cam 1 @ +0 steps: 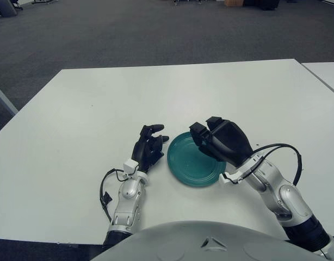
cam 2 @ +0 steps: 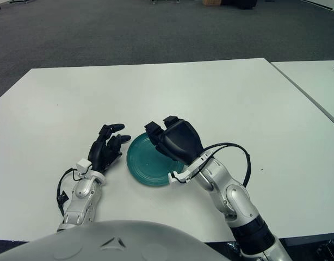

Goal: Put the gum into the plate.

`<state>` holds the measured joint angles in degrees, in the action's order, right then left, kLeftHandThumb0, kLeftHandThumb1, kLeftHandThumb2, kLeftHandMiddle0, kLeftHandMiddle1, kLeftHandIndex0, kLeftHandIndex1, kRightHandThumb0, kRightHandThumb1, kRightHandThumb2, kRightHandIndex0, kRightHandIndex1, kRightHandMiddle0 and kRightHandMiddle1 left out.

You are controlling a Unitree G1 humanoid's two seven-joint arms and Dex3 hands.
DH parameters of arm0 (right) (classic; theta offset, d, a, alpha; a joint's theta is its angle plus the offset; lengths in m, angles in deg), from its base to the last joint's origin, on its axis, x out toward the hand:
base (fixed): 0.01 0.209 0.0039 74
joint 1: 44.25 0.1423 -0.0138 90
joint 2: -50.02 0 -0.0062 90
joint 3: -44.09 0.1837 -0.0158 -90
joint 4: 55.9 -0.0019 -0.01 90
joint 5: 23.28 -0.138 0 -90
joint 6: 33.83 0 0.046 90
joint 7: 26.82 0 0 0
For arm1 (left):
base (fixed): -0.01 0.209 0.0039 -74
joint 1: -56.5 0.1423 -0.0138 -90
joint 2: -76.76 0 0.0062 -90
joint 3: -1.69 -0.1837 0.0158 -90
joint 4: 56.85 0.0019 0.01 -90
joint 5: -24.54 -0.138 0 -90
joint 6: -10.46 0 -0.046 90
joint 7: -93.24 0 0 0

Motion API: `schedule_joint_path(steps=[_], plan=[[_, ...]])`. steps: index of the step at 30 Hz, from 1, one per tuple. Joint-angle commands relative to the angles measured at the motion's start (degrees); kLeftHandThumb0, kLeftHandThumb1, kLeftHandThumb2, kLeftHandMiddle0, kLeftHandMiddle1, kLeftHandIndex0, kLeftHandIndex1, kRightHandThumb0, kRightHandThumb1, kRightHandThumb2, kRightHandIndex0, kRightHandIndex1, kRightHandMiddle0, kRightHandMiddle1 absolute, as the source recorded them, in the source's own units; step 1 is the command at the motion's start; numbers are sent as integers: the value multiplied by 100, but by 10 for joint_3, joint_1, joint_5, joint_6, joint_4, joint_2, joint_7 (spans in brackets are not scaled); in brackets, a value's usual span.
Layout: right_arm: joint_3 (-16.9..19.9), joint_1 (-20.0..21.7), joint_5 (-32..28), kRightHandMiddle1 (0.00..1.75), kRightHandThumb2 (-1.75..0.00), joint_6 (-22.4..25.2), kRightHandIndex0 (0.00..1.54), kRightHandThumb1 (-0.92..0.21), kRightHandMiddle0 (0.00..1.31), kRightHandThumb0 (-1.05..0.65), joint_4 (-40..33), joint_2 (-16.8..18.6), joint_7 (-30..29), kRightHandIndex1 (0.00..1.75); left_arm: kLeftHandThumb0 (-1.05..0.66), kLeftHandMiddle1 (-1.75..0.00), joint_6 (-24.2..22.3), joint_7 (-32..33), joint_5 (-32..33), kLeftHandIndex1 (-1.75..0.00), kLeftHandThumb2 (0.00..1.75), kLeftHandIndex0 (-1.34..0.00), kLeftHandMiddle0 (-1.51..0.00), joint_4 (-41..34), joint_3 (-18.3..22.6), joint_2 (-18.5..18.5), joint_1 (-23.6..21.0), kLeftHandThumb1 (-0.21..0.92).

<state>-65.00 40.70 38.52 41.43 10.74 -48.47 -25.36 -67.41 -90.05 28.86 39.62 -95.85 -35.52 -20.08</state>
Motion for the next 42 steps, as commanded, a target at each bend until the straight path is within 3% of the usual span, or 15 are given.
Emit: schedule_joint_path(steps=[1,6,10,13,16,23,26,30,33,42], plan=[[12,9,-20,175,-108,9,78,-50,47,-43,1,-1,16,175,-64,-114,-18,8,1,-130,67,-20,-39,12,0,-11,8,92],[32,-2,-38,175,-105,22,74,-53,45,-42,-11,-8,38,175,-62,-112,-14,8,1,-129,66,-21,-40,19,0,-12,7,92],[68,-21,-55,175,-86,55,53,-67,35,-40,-45,-21,91,175,-61,-112,-11,6,0,-129,66,-21,-40,25,0,-9,4,92],[89,-33,-55,150,-67,84,41,-84,15,-65,-71,-28,138,132,-64,-108,-10,2,-1,-127,70,-19,-40,25,-1,-4,6,92],[99,-44,-47,130,-61,102,36,-89,5,-76,-83,-27,157,103,-66,-106,-8,-4,3,-126,73,-18,-40,24,0,0,8,92],[134,-89,-49,88,-64,132,32,-92,0,-90,-126,-32,191,44,-69,-102,-11,-5,6,-124,78,-19,-38,32,5,-2,1,92],[145,-106,-44,75,-67,147,31,-92,0,-95,-147,-30,209,29,-71,-102,-9,-15,12,-124,79,-19,-37,41,7,1,-4,92],[153,-120,-40,64,-71,154,27,-92,0,-100,-162,-29,219,20,-73,-101,-5,-26,18,-124,80,-20,-36,45,9,4,-4,92],[175,-160,-46,54,-75,147,26,-92,0,-103,-178,-35,211,13,-75,-101,2,-34,20,-125,79,-21,-36,52,11,6,-7,92],[182,-189,-37,32,-78,158,23,-92,0,-105,-204,-26,247,6,-78,-101,15,-41,20,-124,79,-19,-36,61,17,9,-8,92]])
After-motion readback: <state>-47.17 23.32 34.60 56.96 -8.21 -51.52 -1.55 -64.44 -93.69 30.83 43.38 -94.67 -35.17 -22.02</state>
